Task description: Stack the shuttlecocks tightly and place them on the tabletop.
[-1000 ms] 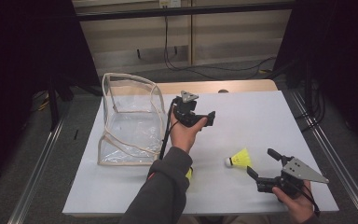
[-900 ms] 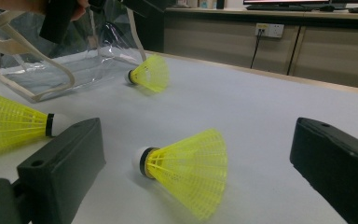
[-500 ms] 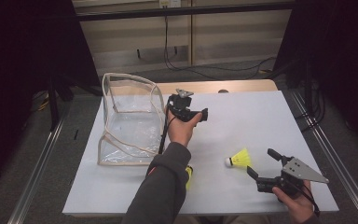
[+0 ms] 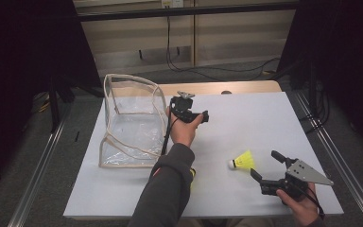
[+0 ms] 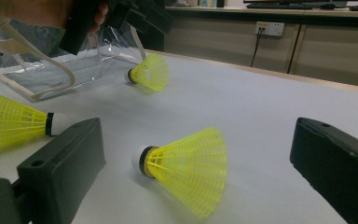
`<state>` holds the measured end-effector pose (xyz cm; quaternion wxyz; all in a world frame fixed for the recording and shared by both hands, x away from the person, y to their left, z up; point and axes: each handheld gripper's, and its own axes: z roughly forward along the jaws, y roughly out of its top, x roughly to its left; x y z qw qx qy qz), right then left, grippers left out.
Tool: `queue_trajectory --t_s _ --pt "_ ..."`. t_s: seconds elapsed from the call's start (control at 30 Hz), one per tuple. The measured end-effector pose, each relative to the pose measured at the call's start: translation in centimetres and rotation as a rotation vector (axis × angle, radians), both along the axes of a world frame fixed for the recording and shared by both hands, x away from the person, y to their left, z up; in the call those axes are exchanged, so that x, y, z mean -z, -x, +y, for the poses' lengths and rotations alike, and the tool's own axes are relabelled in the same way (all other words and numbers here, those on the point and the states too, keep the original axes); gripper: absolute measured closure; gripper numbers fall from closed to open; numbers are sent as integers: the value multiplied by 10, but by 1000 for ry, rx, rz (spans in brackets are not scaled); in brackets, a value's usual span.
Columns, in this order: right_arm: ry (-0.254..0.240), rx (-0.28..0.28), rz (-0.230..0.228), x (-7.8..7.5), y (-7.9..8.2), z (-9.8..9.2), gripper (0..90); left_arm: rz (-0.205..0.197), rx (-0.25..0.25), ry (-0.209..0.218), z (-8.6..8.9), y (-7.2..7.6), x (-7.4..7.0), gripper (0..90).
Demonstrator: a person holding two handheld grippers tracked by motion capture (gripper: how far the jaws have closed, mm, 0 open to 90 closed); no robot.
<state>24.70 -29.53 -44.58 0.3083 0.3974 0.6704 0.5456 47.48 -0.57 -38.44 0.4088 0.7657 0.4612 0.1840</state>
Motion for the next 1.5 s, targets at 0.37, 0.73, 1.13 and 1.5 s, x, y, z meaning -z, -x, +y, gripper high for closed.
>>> queue_trajectory --t_s 0.37,0.73,1.13,1.5 --pt "3 -2 -1 0 0 1 25 16 -19 -12 4 -3 3 48" --pt "9 -8 1 0 -1 1 25 38 -37 -40 7 -6 6 44" --pt "10 -3 2 0 0 1 29 82 -51 -54 4 -7 13 52" --pt "11 -2 2 0 0 0 30 112 -58 -64 5 -10 20 149"
